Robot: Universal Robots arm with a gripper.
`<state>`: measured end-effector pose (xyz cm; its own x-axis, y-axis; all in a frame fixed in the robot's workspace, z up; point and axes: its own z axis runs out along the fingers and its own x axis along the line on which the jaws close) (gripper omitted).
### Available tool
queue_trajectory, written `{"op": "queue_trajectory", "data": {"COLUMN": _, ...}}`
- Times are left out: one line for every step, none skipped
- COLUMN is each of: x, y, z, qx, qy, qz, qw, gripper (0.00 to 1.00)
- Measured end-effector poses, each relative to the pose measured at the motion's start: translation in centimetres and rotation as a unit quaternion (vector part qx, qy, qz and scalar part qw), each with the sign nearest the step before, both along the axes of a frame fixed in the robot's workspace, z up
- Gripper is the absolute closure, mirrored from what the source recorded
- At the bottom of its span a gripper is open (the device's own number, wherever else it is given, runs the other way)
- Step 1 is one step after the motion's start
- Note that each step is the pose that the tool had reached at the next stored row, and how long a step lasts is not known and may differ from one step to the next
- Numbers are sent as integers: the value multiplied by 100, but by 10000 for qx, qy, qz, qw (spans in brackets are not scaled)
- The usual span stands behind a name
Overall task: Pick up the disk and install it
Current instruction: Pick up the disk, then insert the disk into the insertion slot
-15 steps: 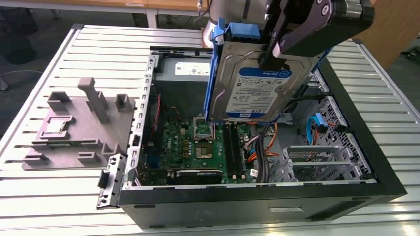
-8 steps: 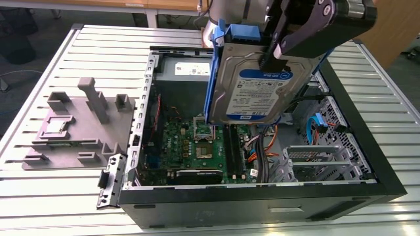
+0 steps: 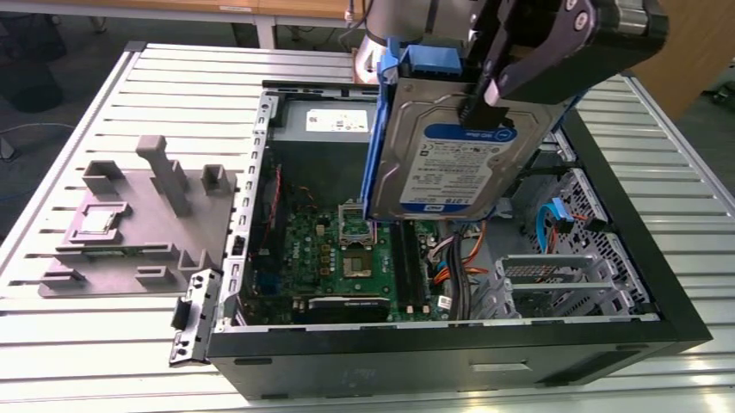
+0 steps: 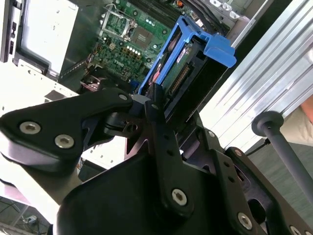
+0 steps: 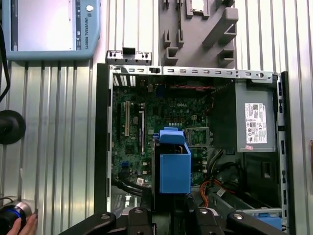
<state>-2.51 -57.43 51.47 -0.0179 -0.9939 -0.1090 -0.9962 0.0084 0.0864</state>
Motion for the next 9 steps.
{"op": "queue_trajectory", "data": {"x": 29, "y": 0, "z": -2, "qx": 1, "qy": 1, "qz": 0, "qw": 10000, "gripper": 65}}
{"op": "queue_trajectory", "data": {"x": 55, "y": -1, "z": -3, "qx": 1, "qy": 2, "qz": 0, "qw": 10000, "gripper": 65}}
{"op": "queue_trajectory", "data": {"x": 82, "y": 0, "z": -4, "qx": 1, "qy": 3, "qz": 0, "qw": 10000, "gripper": 65}}
{"op": "queue_trajectory", "data": {"x": 112, "y": -1, "z": -5, "qx": 1, "qy": 5, "qz": 0, "qw": 10000, "gripper": 65}}
{"op": "queue_trajectory", "data": {"x": 147, "y": -1, "z": -7, "qx": 0, "qy": 6, "qz": 0, "qw": 10000, "gripper": 65}}
{"op": "queue_trajectory", "data": {"x": 173, "y": -1, "z": -8, "qx": 0, "qy": 6, "qz": 0, "qw": 10000, "gripper": 65}}
{"op": "queue_trajectory", "data": {"x": 200, "y": -1, "z": -9, "qx": 0, "qy": 6, "qz": 0, "qw": 10000, "gripper": 65}}
{"op": "queue_trajectory", "data": {"x": 229, "y": 0, "z": -10, "qx": 0, "qy": 6, "qz": 0, "qw": 10000, "gripper": 65}}
{"op": "queue_trajectory", "data": {"x": 260, "y": 0, "z": -12, "qx": 0, "qy": 6, "qz": 0, "qw": 10000, "gripper": 65}}
